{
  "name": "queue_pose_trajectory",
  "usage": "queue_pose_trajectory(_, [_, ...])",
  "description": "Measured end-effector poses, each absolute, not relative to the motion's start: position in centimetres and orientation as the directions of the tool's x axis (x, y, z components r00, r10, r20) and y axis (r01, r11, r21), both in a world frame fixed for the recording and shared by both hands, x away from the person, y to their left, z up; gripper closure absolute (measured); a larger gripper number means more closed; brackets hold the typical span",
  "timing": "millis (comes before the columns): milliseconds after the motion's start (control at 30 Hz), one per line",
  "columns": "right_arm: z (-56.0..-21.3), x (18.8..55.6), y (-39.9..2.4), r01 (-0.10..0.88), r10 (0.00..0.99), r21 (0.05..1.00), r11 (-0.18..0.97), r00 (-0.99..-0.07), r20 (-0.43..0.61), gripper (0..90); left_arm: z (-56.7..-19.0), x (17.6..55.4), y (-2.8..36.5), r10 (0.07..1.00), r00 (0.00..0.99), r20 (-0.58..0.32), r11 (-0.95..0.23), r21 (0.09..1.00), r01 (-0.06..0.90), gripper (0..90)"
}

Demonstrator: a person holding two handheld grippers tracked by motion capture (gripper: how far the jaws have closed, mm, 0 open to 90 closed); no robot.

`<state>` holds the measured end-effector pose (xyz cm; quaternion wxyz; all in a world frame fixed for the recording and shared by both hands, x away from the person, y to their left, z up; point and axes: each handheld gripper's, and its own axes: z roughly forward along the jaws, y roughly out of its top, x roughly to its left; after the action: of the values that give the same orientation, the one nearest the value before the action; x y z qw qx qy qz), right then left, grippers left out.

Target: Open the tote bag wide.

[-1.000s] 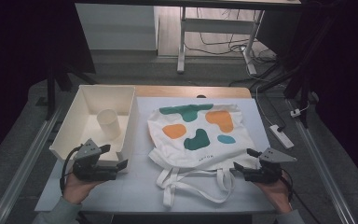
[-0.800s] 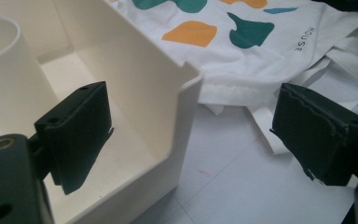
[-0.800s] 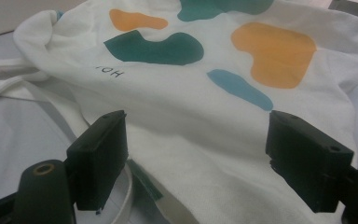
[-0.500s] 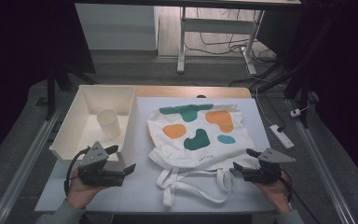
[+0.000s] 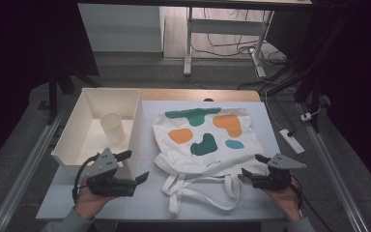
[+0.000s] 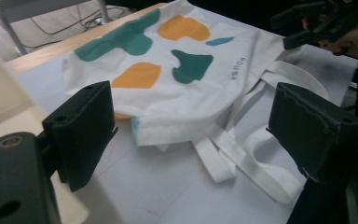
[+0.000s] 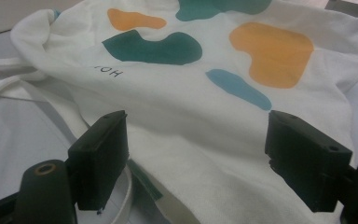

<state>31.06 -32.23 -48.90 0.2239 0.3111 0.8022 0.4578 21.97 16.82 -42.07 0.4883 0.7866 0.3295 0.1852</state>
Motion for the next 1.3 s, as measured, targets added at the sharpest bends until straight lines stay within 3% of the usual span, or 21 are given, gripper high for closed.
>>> queue_pose_trajectory(233, [-48.8, 31.1, -32.3, 0.301, 0.698, 0.886, 0.352, -0.715, -0.034, 21.6, -43.5, 23.3, 14.1, 0.656, 0.754, -0.038, -0.367, 0.856, 0.363, 14.8])
queue_pose_trajectory(900, [-49.0, 30.9, -32.0, 0.287, 0.692, 0.884, 0.369, -0.719, -0.055, 22.9, -47.2, 27.5, 7.6, 0.538, 0.839, -0.073, -0.509, 0.765, 0.393, 17.7])
queue_pose_trajectory(1300, [-49.1, 30.9, -31.9, 0.285, 0.693, 0.881, 0.378, -0.718, -0.065, 23.1, -49.2, 26.7, 5.3, 0.430, 0.900, -0.076, -0.619, 0.701, 0.354, 22.4])
